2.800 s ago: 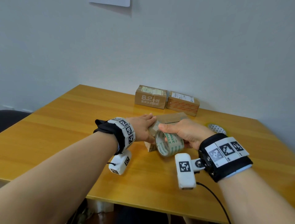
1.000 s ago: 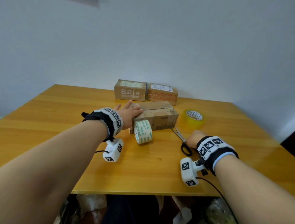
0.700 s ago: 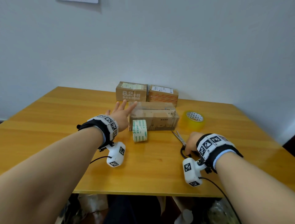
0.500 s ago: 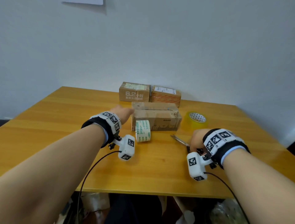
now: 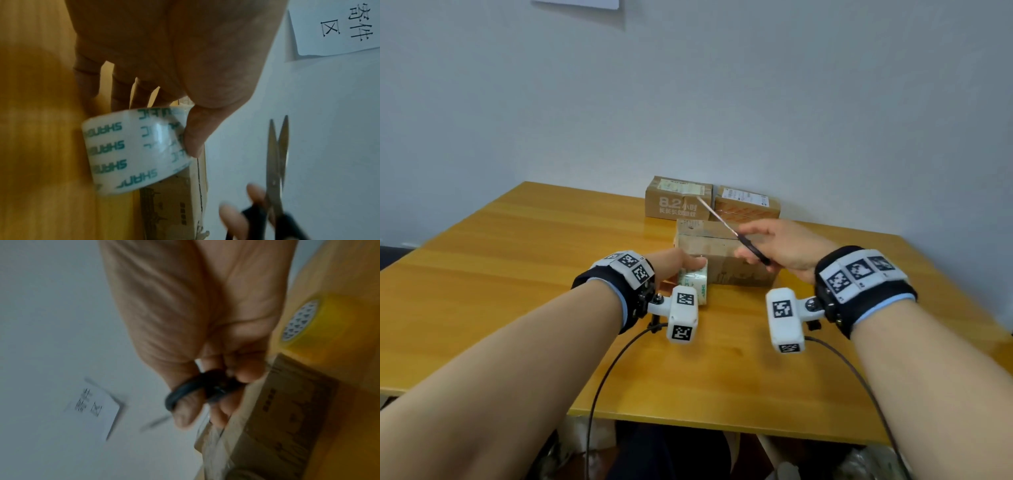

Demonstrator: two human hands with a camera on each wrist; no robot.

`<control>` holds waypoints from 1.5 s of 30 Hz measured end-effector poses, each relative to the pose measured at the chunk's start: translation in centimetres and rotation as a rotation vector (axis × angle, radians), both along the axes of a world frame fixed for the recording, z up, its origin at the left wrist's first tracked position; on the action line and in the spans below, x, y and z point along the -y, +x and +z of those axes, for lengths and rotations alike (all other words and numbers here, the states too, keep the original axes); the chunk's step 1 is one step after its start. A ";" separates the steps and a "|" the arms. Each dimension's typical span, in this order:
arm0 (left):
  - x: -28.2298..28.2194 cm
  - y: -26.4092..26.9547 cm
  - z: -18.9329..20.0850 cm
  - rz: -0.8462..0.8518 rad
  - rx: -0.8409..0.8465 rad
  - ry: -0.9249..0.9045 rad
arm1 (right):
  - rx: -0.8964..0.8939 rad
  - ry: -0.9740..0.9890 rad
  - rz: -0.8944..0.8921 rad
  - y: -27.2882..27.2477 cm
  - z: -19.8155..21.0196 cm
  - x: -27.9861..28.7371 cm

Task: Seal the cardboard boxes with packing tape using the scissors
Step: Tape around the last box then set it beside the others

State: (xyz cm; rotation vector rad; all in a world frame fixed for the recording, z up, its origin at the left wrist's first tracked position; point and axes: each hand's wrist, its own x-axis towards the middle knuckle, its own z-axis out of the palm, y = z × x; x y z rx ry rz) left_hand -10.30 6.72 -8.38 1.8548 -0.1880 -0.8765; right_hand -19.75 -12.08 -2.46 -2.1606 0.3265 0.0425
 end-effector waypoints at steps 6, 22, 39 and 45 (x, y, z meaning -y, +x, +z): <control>0.1 1.4 0.0 -0.002 -0.012 0.027 | 0.150 -0.211 0.159 5.0 -1.3 -2.4; 1.8 3.3 -1.5 -0.041 -0.258 -0.132 | 0.162 -0.211 0.051 9.2 -6.3 -1.4; 3.5 2.6 -3.8 0.191 -0.013 -0.086 | 0.100 0.141 0.082 6.2 -2.8 1.1; 3.6 2.5 -3.9 0.179 -0.014 -0.092 | -0.314 0.225 0.245 2.7 -0.7 6.0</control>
